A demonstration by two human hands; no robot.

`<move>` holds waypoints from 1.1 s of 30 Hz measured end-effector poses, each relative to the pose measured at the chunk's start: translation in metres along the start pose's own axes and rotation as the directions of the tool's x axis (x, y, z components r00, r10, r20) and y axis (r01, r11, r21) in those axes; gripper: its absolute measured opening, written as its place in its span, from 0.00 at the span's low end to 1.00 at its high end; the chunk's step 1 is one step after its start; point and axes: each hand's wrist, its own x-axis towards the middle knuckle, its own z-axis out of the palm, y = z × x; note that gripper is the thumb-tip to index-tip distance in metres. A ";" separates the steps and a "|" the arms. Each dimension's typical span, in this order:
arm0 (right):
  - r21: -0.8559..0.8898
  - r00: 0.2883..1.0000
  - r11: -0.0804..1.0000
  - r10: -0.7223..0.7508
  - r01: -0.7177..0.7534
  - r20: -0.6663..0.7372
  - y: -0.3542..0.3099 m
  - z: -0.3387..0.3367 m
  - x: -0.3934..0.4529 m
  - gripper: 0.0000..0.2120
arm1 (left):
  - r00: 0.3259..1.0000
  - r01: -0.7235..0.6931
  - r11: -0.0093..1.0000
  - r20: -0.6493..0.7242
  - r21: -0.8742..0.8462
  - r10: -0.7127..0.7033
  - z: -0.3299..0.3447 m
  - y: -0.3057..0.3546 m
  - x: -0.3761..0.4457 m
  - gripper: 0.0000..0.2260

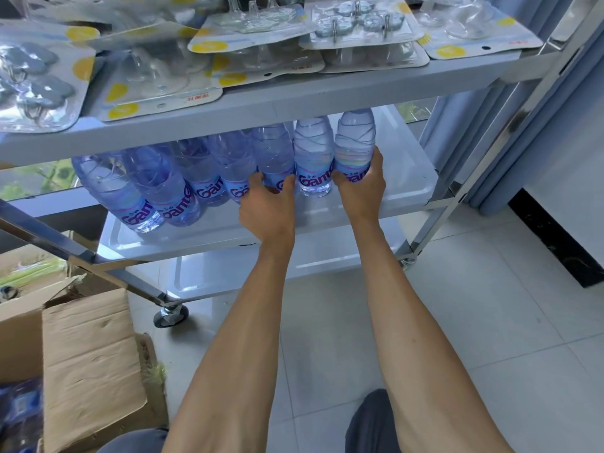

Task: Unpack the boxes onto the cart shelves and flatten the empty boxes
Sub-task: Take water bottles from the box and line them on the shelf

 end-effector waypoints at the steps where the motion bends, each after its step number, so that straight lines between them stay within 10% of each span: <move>1: 0.007 1.000 1.000 0.007 -0.007 -0.006 -0.001 0.001 0.000 0.34 | 1.000 -0.023 1.000 -0.012 -0.019 0.023 0.001 -0.001 -0.002 0.18; 33: -0.119 0.948 0.989 0.045 -0.086 -0.314 0.009 0.023 -0.015 0.26 | 0.977 0.201 0.979 0.068 0.028 -0.202 0.010 0.009 -0.005 0.21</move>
